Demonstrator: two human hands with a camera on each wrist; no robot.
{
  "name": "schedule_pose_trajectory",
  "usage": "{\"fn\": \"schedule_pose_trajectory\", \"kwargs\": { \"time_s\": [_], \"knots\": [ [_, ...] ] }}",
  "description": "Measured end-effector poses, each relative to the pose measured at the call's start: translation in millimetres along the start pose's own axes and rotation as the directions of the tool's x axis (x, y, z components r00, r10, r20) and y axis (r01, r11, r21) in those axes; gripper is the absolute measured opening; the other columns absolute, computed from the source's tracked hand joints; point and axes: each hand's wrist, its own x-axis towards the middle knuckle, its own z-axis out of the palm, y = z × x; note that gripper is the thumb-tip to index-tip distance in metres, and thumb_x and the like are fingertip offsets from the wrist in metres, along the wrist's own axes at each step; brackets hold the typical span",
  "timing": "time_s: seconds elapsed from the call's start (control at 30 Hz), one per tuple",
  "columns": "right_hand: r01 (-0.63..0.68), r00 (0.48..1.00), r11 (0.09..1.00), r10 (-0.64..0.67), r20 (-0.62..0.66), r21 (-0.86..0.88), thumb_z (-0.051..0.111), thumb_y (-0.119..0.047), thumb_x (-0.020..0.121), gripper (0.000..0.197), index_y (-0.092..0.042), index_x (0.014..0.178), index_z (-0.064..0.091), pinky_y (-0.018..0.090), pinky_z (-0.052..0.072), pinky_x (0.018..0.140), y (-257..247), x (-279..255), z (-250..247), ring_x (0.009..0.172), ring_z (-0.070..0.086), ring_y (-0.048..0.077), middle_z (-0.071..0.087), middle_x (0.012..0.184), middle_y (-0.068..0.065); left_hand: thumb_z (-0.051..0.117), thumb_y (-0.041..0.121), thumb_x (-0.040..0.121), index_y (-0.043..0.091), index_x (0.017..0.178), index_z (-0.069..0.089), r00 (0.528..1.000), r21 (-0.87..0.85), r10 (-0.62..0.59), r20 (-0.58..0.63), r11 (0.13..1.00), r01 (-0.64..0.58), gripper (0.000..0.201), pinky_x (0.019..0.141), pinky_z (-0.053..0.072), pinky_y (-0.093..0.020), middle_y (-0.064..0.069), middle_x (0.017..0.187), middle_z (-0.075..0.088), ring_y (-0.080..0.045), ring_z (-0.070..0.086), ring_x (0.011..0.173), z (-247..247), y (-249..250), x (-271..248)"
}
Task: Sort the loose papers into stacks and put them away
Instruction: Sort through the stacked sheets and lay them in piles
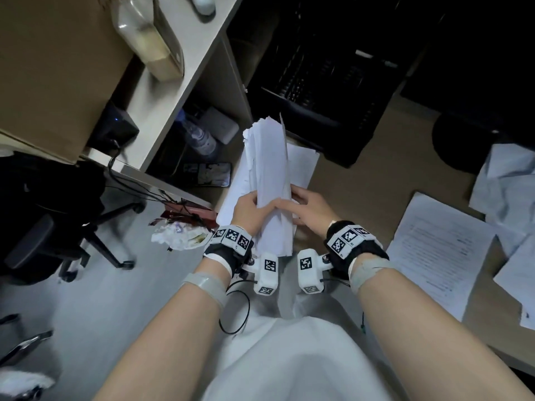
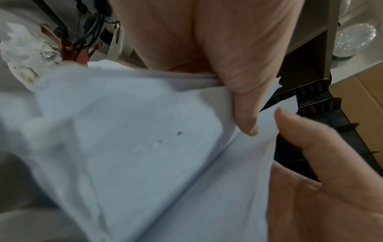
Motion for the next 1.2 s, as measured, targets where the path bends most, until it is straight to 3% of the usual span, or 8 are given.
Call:
{"fn": "schedule_pose_trajectory", "kwargs": {
  "time_s": [0.1,0.33,0.47,0.6,0.7,0.83,1.03,1.2],
  "knots": [
    [-0.072,0.991,0.997,0.071,-0.115,-0.010,0.063,-0.024,0.093,0.010,-0.020,0.101,0.067,0.031,0.058,0.080,1,6,5,0.089,0.069,0.015,0.071,0.095,-0.005,0.073,0.032,0.085,0.017,0.095,0.068,0.999,0.017,-0.042,0.002,0.999,0.042,0.019,0.071,0.054,-0.027,0.002,0.087,0.071,-0.016,0.068,0.080,-8,-6,7],
    [-0.214,0.914,0.977,0.207,-0.348,0.020,0.043,-0.016,0.089,0.025,-0.021,0.066,0.033,0.032,0.027,0.065,23,30,6,0.066,0.032,0.017,0.035,0.068,-0.004,0.062,0.032,0.083,0.015,0.069,0.041,0.991,-0.005,-0.102,-0.087,0.995,0.102,0.030,0.062,0.032,-0.033,-0.006,0.069,0.035,-0.016,0.035,0.064,-36,-19,27],
    [-0.249,0.903,0.954,0.291,-0.317,0.166,0.045,-0.024,0.094,0.018,-0.014,0.084,0.054,0.033,0.037,0.071,19,35,16,0.074,0.049,0.021,0.053,0.081,0.007,0.061,0.020,0.088,0.016,0.062,0.037,0.986,-0.066,-0.129,-0.106,0.990,0.123,0.036,0.064,0.032,-0.029,0.001,0.062,0.035,-0.015,0.034,0.061,-47,-28,37],
    [-0.149,0.952,0.980,0.179,-0.249,0.133,0.045,-0.030,0.103,0.041,0.002,0.116,0.065,0.036,0.050,0.086,5,38,29,0.094,0.067,0.027,0.073,0.106,0.011,0.063,0.045,0.081,-0.003,0.080,0.057,0.983,-0.129,-0.158,-0.098,0.981,0.145,0.048,0.072,0.048,-0.036,-0.006,0.073,0.055,-0.016,0.050,0.069,-54,-32,42],
    [-0.153,0.967,0.987,0.161,-0.199,0.058,0.047,-0.034,0.103,0.037,-0.006,0.112,0.069,0.032,0.048,0.074,-1,47,38,0.092,0.066,0.024,0.074,0.102,0.007,0.066,0.045,0.089,0.010,0.095,0.069,0.991,-0.149,-0.134,-0.003,0.980,0.132,0.036,0.083,0.053,-0.033,0.000,0.093,0.071,-0.014,0.065,0.084,-56,-22,42],
    [-0.100,0.983,0.995,0.101,-0.152,0.014,0.047,-0.030,0.103,0.029,-0.018,0.107,0.073,0.035,0.055,0.090,-2,56,39,0.098,0.071,0.020,0.076,0.103,0.002,0.078,0.041,0.078,0.024,0.096,0.070,0.994,-0.050,-0.074,0.085,0.996,0.079,0.026,0.087,0.055,-0.032,0.004,0.099,0.074,-0.015,0.070,0.094,-56,-9,45],
    [-0.247,0.884,0.955,0.151,-0.443,-0.166,0.039,-0.014,0.100,0.027,-0.006,0.099,0.065,0.031,0.049,0.072,25,77,15,0.087,0.063,0.031,0.068,0.096,0.010,0.063,0.025,0.085,0.010,0.077,0.067,0.972,0.074,-0.098,-0.213,0.990,0.116,0.017,0.076,0.055,-0.037,-0.010,0.079,0.070,-0.026,0.062,0.074,-68,-20,52],
    [-0.459,0.792,0.862,0.285,-0.540,-0.217,0.036,-0.013,0.101,0.036,0.002,0.124,0.059,0.039,0.049,0.092,52,84,19,0.111,0.060,0.037,0.062,0.125,0.019,0.061,0.024,0.087,0.004,0.085,0.069,0.953,0.051,-0.118,-0.279,0.989,0.137,0.022,0.080,0.058,-0.042,-0.007,0.080,0.071,-0.026,0.067,0.078,-81,-27,52]
  ]
}}
